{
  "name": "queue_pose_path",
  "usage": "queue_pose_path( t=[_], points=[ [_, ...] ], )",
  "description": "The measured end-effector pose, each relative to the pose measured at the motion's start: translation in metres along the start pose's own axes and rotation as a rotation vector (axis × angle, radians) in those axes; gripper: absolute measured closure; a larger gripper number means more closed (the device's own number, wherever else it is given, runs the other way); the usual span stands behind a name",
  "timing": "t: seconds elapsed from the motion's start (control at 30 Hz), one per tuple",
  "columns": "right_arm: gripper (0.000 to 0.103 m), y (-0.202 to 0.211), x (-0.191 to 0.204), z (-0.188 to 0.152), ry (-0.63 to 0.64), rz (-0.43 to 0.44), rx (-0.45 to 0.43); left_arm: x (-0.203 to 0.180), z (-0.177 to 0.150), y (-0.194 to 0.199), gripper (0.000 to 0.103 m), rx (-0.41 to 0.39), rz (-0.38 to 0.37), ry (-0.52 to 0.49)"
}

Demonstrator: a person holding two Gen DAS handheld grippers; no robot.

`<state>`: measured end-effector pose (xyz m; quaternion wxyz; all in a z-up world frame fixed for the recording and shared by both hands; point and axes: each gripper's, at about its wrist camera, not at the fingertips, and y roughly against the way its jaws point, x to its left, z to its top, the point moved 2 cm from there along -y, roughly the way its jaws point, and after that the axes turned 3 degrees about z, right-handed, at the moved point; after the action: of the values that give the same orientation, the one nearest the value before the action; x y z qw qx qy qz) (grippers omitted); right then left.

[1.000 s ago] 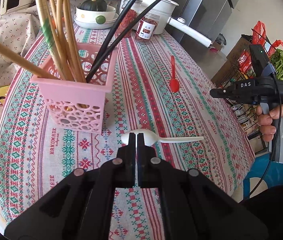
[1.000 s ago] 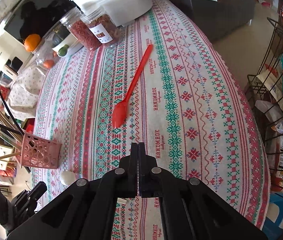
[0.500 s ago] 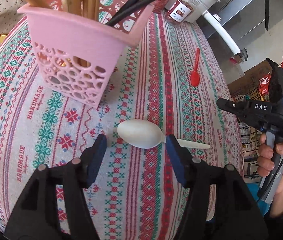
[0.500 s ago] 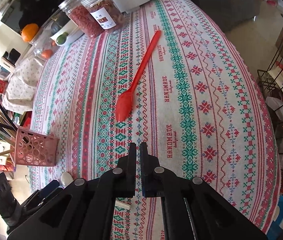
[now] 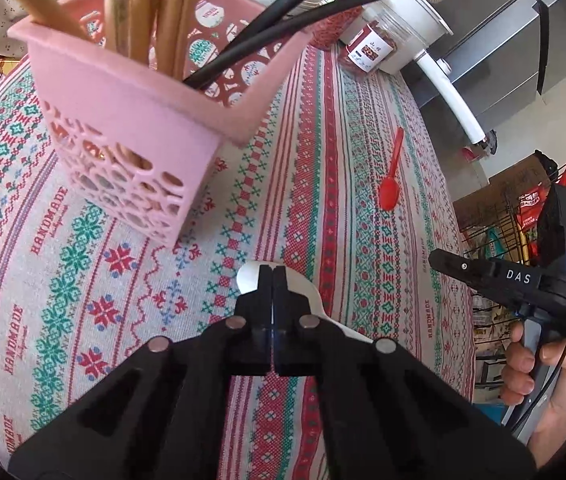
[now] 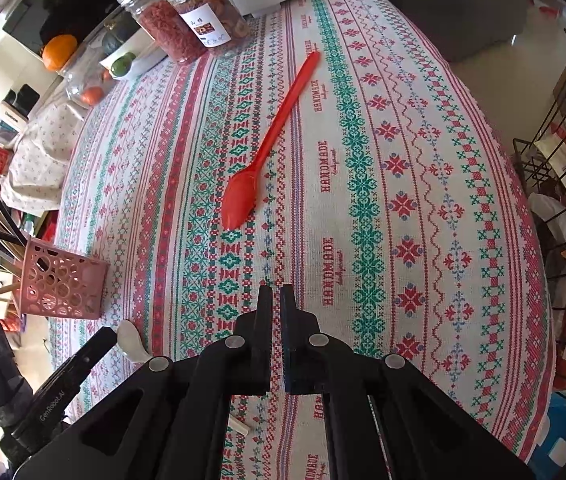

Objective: Organize utensils
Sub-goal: 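Close the left tool on the bowl of the white spoon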

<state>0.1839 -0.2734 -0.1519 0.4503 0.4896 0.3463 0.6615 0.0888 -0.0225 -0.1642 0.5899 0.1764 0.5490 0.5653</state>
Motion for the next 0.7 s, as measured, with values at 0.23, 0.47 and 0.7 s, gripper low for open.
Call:
queue_pose_path(
  t=[0.23, 0.47, 0.7],
  points=[
    [0.099, 0.008, -0.005, 0.003, -0.014, 0.011, -0.020, -0.010, -0.007, -0.001, 0.063, 0.150, 0.009, -0.020],
    [0.099, 0.017, -0.007, 0.002, -0.028, 0.042, -0.037, -0.050, -0.015, 0.004, 0.040, 0.148, 0.158, -0.245],
    [0.099, 0.034, -0.020, 0.000, -0.059, 0.071, -0.065, -0.078, -0.017, -0.015, 0.040, 0.224, 0.292, -0.456]
  ],
)
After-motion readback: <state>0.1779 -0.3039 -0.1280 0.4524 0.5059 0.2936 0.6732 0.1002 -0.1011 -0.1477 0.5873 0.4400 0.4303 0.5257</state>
